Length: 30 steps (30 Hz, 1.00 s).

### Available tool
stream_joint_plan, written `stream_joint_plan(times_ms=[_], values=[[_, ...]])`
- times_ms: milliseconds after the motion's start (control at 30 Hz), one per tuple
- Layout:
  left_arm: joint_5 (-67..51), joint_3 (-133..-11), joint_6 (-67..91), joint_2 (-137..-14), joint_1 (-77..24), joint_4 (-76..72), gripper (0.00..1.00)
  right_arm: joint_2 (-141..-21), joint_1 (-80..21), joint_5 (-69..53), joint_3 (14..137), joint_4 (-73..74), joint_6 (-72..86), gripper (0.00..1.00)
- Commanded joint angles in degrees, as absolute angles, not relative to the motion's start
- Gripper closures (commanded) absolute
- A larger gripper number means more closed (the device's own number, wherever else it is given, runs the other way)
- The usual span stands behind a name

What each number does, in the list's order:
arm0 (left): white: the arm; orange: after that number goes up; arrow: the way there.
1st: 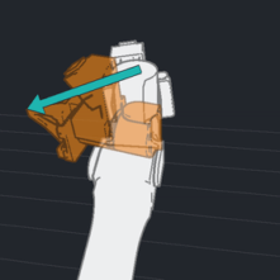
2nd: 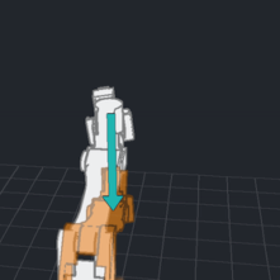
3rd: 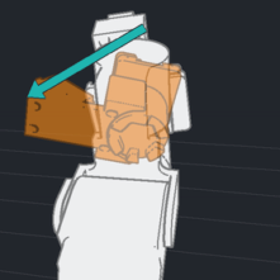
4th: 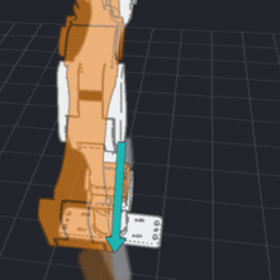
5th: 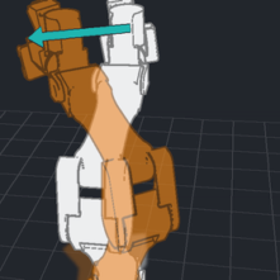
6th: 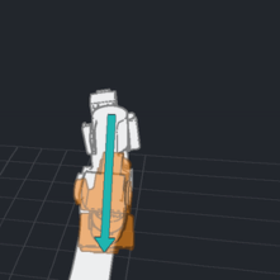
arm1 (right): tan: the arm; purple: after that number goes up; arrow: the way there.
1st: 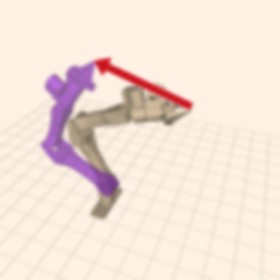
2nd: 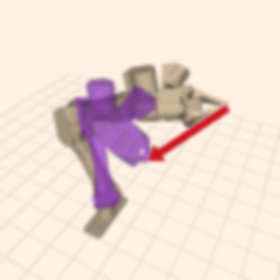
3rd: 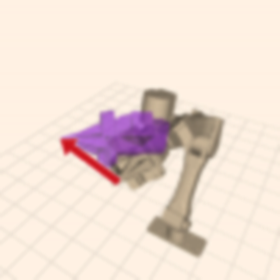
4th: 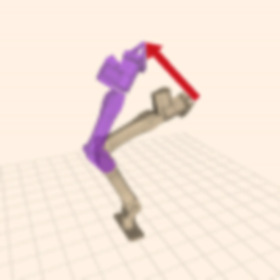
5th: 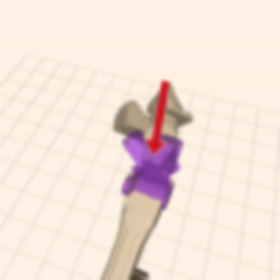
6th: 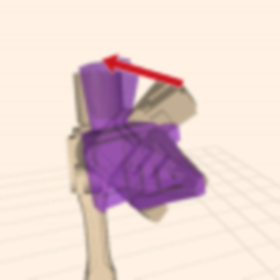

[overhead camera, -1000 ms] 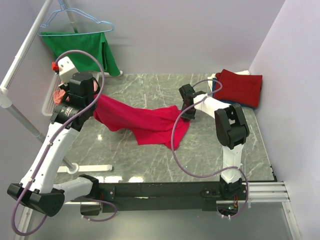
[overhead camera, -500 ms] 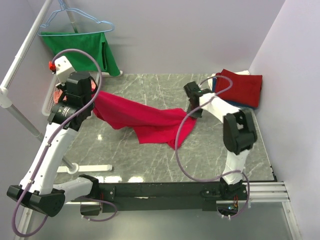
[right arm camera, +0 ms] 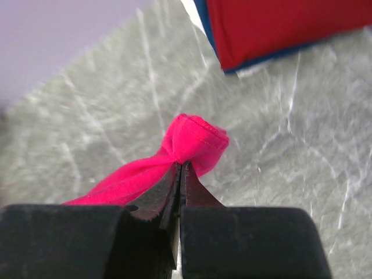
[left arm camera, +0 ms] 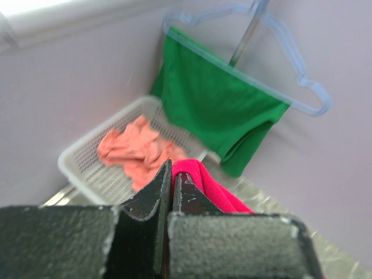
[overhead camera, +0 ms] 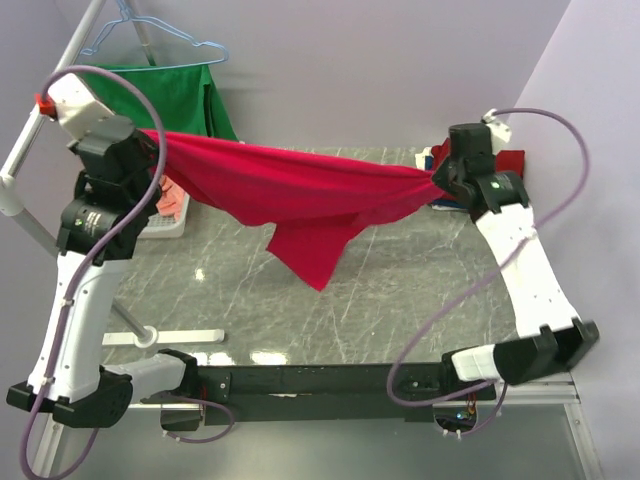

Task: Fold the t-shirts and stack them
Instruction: Flatten the tshirt out

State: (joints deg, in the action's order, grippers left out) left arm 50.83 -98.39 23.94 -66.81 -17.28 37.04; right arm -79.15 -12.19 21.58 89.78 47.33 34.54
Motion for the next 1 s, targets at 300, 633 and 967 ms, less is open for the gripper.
stream_joint_plan(times_ms=[300,633,967], values=[[51.0,-110.5,16.5,-61.3,-16.5,28.4,0.99,-58.4,-11.8,13.3,86.8,44.5,27.7,1.0],[51.4,-110.4,10.7,-58.5,-16.5,21.2,0.99,-47.4,-11.9,5.7,73.8,40.4,34.5,1.0],[40.7,-91.4,25.9,-78.3,-16.3,21.4,0.99,-64.1,-11.6,9.9,66.4,36.3,46.2,1.0]])
